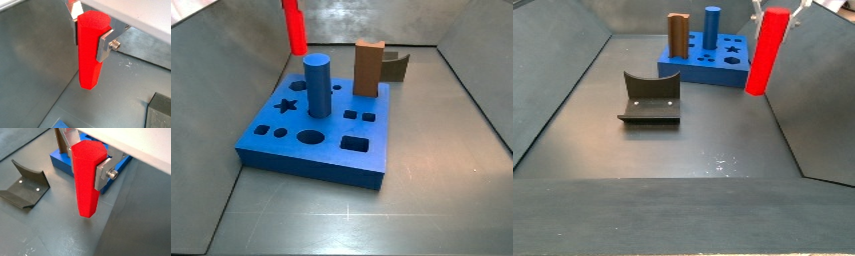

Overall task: Pick up the hexagon object. Move up. Move to above the board. Insert the hexagon object.
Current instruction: Move to above the board.

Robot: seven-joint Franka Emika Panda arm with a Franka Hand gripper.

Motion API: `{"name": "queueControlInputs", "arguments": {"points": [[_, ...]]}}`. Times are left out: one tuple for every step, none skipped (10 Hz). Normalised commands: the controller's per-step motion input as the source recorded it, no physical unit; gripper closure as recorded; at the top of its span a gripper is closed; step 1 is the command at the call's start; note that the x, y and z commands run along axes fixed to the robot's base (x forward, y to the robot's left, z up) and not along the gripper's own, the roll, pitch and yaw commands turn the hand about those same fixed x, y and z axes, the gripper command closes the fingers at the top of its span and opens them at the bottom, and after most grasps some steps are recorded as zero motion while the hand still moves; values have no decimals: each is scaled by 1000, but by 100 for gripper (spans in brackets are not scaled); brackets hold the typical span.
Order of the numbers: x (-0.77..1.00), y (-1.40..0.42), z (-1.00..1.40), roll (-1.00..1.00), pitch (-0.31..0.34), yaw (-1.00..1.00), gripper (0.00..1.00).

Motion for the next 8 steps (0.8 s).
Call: {"name": "queueControlInputs", "arguments": {"points": [[-207,117,1000,220,-129,-217,100],[-207,110,1000,193,-112,-178,100],[-186,95,1000,121,-68,-121,100],[-164,91,1000,76,-26,-94,100],[-152,87,1000,49,-2,-82,100],[-125,83,1000,10,24,-63,100],[-112,79,1000,-1,30,-58,100],[-81,72,1000,-19,48,-53,100]]}}
